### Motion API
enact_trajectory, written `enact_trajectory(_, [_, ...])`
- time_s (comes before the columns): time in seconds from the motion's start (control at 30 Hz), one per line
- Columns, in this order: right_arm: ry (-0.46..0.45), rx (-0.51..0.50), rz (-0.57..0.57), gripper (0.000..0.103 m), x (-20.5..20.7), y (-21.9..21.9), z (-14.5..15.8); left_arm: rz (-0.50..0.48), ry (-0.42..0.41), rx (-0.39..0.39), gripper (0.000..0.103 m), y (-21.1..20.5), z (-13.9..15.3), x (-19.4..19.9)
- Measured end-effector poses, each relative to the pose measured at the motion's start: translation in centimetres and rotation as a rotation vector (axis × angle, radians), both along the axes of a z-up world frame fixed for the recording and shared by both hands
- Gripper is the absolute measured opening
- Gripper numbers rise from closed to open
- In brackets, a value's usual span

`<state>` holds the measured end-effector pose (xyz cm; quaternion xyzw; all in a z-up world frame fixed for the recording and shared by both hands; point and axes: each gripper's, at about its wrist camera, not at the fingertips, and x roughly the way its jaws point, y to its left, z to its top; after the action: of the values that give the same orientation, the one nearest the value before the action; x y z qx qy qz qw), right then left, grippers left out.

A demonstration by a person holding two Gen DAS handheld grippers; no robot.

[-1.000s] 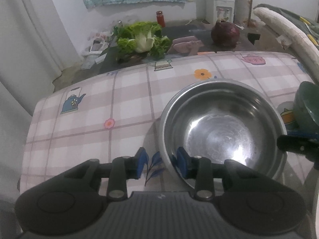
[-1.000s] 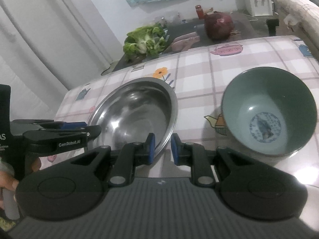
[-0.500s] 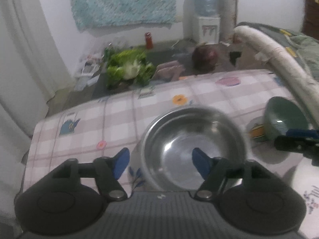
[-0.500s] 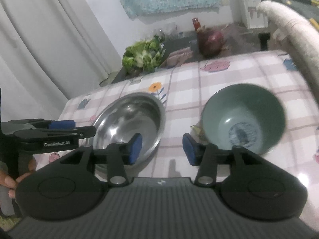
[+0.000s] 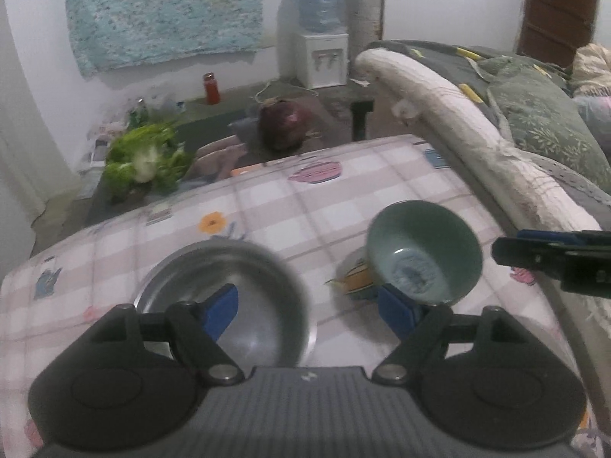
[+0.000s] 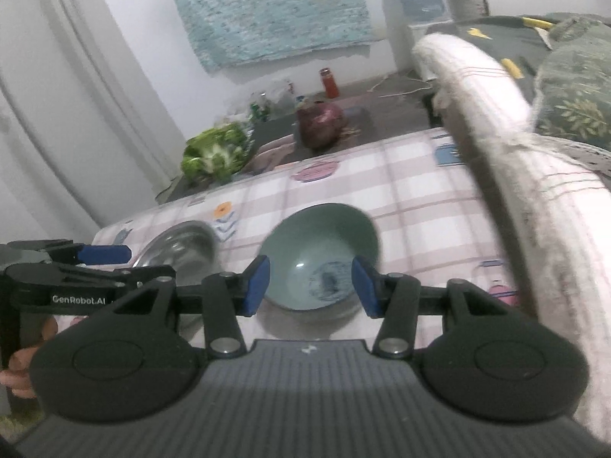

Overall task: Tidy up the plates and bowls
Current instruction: 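Grasp the dark green bowl rim with the right gripper while the left holds the steel bowl, then carry the green bowl over the steel bowl with the right gripper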

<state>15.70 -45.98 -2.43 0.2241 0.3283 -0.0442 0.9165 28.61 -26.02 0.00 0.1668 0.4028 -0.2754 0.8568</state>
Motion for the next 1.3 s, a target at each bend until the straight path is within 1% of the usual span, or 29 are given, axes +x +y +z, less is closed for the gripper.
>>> enact_trajectory(0.13, [0.006, 0.017, -0.012, 0.047, 0.2, -1.7, -0.9, -0.016, -0.025, 0.027, 0.082, -2.8, -0.7, -0.4])
enact_trajectory(0.27, [0.017, 0.037, -0.011, 0.046, 1.2, -2.8, -2.0, -0.023, -0.018, 0.044, 0.081, -5.0, -1.8, -0.4])
enact_trajectory(0.33, [0.028, 0.038, -0.005, 0.044, 1.9, -3.0, -2.6, -0.021, -0.012, 0.055, 0.078, -5.8, -2.3, -0.3])
enact_trajectory(0.4, [0.037, 0.037, 0.001, 0.041, 2.5, -3.2, -3.2, -0.017, 0.0, 0.061, 0.071, -6.4, -2.9, -0.2])
enact_trajectory(0.43, [0.041, 0.037, 0.004, 0.037, 2.7, -3.3, -3.4, -0.013, 0.007, 0.062, 0.07, -6.6, -3.1, -0.2])
enact_trajectory(0.5, [0.048, 0.04, 0.01, 0.034, 3.2, -3.6, -4.0, -0.005, 0.016, 0.065, 0.067, -6.9, -3.6, -0.1])
enact_trajectory(0.57, [0.057, 0.038, 0.015, 0.024, 3.7, -3.7, -4.4, -0.004, 0.025, 0.066, 0.064, -7.1, -3.9, 0.0])
enact_trajectory(0.63, [0.06, 0.038, 0.019, 0.02, 4.0, -3.8, -4.8, -0.005, 0.033, 0.069, 0.057, -7.3, -4.1, 0.0])
enact_trajectory(0.67, [0.062, 0.04, 0.022, 0.017, 4.1, -3.9, -5.0, -0.005, 0.038, 0.074, 0.052, -7.4, -4.3, 0.0])
enact_trajectory(0.77, [0.06, 0.053, 0.035, 0.011, 4.3, -4.0, -5.4, 0.002, 0.057, 0.081, 0.039, -7.6, -4.7, 0.1])
enact_trajectory(0.8, [0.058, 0.057, 0.037, 0.011, 4.3, -3.9, -5.4, 0.004, 0.063, 0.081, 0.036, -7.6, -4.8, 0.1])
enact_trajectory(0.9, [0.054, 0.053, 0.041, 0.011, 4.3, -3.8, -5.4, 0.002, 0.073, 0.069, 0.036, -7.6, -4.8, -0.1])
enact_trajectory(0.97, [0.05, 0.075, 0.046, 0.011, 4.2, -3.9, -5.4, 0.009, 0.062, 0.084, 0.036, -7.6, -4.7, -0.4])
enact_trajectory(1.03, [0.051, 0.072, 0.053, 0.011, 4.1, -3.6, -5.4, 0.011, 0.064, 0.081, 0.036, -7.4, -4.7, -0.5])
enact_trajectory(1.1, [0.05, 0.062, 0.06, 0.011, 4.1, -3.2, -5.4, 0.017, 0.076, 0.077, 0.036, -6.9, -4.6, -0.6])
enact_trajectory(1.3, [0.045, 0.075, 0.095, 0.011, 3.9, -2.2, -5.1, 0.032, 0.101, 0.066, 0.036, -5.0, -4.2, -1.1])
